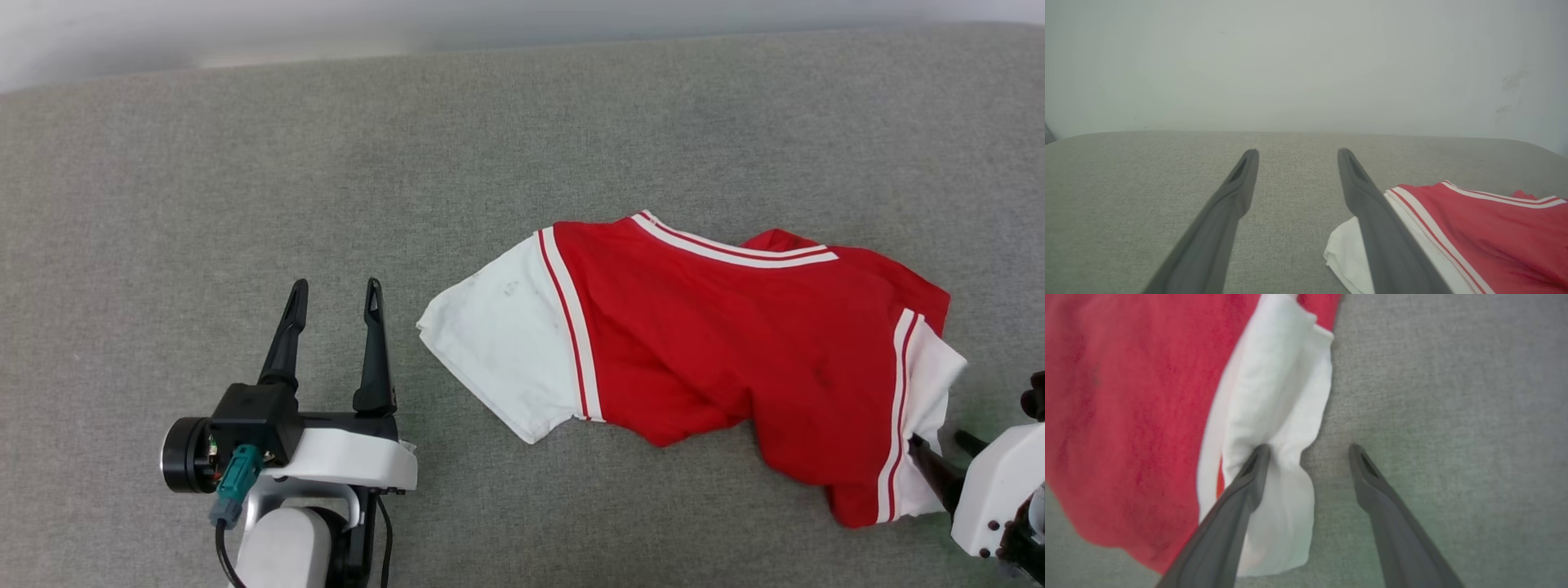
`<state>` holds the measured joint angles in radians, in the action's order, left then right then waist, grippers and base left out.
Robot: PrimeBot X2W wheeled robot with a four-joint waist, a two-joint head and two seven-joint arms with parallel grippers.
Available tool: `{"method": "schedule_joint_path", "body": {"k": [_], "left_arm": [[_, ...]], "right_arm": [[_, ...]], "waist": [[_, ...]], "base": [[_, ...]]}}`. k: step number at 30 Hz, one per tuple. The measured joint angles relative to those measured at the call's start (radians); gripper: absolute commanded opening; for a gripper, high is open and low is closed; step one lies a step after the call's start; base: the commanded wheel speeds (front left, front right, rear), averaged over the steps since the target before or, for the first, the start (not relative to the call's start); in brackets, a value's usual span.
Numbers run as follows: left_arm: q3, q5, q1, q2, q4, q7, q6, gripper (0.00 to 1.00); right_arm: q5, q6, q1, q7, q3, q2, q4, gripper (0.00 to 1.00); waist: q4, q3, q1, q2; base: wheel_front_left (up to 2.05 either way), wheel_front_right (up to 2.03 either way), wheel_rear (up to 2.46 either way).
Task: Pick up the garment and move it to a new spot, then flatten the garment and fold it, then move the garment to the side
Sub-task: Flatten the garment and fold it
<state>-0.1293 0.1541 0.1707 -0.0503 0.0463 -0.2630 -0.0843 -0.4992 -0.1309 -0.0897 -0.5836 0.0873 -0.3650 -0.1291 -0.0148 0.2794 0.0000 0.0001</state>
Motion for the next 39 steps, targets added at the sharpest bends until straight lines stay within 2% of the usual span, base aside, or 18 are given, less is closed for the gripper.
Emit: {"method": "schedule_joint_path", "body": {"k": [3, 4, 5, 6, 8, 12, 16, 19, 23, 26, 27, 28, 29, 35, 39], "left_arm": [[-0.004, 0.000, 0.004, 0.000, 0.000, 0.000, -0.005, 1.00], [-0.004, 0.001, 0.004, 0.000, 0.000, 0.000, -0.007, 1.00], [-0.005, 0.001, 0.006, 0.000, 0.001, 0.000, -0.009, 1.00], [-0.006, 0.002, 0.008, 0.000, 0.001, 0.000, -0.012, 1.00], [-0.006, 0.004, 0.010, 0.000, 0.001, 0.000, -0.013, 1.00], [-0.003, 0.006, 0.014, 0.000, 0.004, 0.000, -0.014, 1.00], [-0.001, 0.001, 0.013, 0.000, 0.004, 0.000, -0.012, 1.00], [-0.001, 0.001, 0.013, 0.000, 0.005, 0.000, -0.011, 1.00], [0.000, 0.001, 0.013, 0.000, 0.005, 0.000, -0.007, 1.00], [0.002, 0.000, 0.012, 0.000, 0.008, 0.000, -0.006, 1.00], [0.004, 0.000, 0.012, 0.000, 0.009, 0.000, -0.006, 1.00], [0.005, 0.000, 0.011, 0.000, 0.009, 0.000, -0.006, 1.00], [0.006, 0.000, 0.010, 0.000, 0.010, 0.000, -0.005, 1.00], [0.011, 0.000, -0.004, 0.000, 0.021, 0.000, 0.000, 1.00], [0.017, 0.000, -0.023, 0.000, 0.033, 0.000, 0.005, 1.00]], "right_arm": [[-0.026, 0.000, -0.011, -0.044, -0.042, -0.028, -0.019, 1.00], [-0.036, 0.000, -0.017, -0.052, -0.049, -0.032, -0.027, 0.50], [-0.045, 0.000, -0.023, -0.059, -0.054, -0.034, -0.032, 0.18], [-0.055, 0.000, -0.026, -0.064, -0.059, -0.039, -0.035, 0.00], [-0.063, 0.000, -0.030, -0.063, -0.069, -0.042, -0.039, 0.00], [-0.042, -0.001, -0.034, 0.006, -0.058, -0.042, -0.031, 0.00], [0.000, 0.000, -0.057, 0.092, 0.033, -0.034, -0.008, 0.00], [0.023, 0.000, -0.051, 0.129, 0.121, 0.000, -0.009, 0.00], [0.042, 0.000, -0.020, 0.149, 0.237, 0.048, -0.059, 0.00], [0.053, 0.000, 0.004, 0.153, 0.266, 0.085, -0.110, 0.00], [0.053, 0.000, 0.007, 0.154, 0.262, 0.098, -0.125, 0.29], [0.054, 0.000, 0.008, 0.162, 0.254, 0.110, -0.137, 0.73], [0.054, 0.000, 0.007, 0.177, 0.249, 0.119, -0.143, 1.00], [0.120, 0.000, -0.030, 0.359, 0.272, 0.151, -0.145, 1.00], [0.186, 0.000, -0.056, 0.495, 0.245, 0.165, -0.098, 1.00]], "waist": [[0.005, 0.018, 0.0000, 0.0000], [0.006, 0.022, 0.0000, 0.0000], [0.006, 0.025, 0.0000, -0.0001], [0.005, 0.026, -0.0001, 0.0000], [0.002, 0.027, 0.0000, 0.0000], [-0.009, 0.021, 0.0000, -0.0001], [-0.022, 0.010, 0.0000, 0.0000], [-0.027, 0.004, 0.0000, 0.0000], [-0.030, 0.000, 0.0000, 0.0000], [-0.032, -0.003, 0.0000, 0.0000], [-0.033, -0.005, 0.0000, 0.0000], [-0.034, -0.006, 0.0000, 0.0000], [-0.036, -0.007, 0.0000, 0.0000], [-0.040, -0.027, 0.0000, 0.0000], [-0.043, -0.051, 0.0000, 0.0000]], "base": [[0.00, 0.00, 0.00], [0.00, 0.00, 0.00], [0.00, 0.00, 0.00], [0.00, 0.00, 0.00], [0.00, 0.00, 0.00], [0.00, 0.00, 0.00], [0.00, 0.00, 0.00], [0.00, 0.00, 0.00], [0.00, 0.00, 0.00], [0.00, 0.00, 0.00], [0.00, 0.00, 0.00], [0.00, 0.00, 0.00], [0.00, 0.00, 0.00], [0.00, 0.00, 0.00], [0.00, 0.00, 0.00]]}}
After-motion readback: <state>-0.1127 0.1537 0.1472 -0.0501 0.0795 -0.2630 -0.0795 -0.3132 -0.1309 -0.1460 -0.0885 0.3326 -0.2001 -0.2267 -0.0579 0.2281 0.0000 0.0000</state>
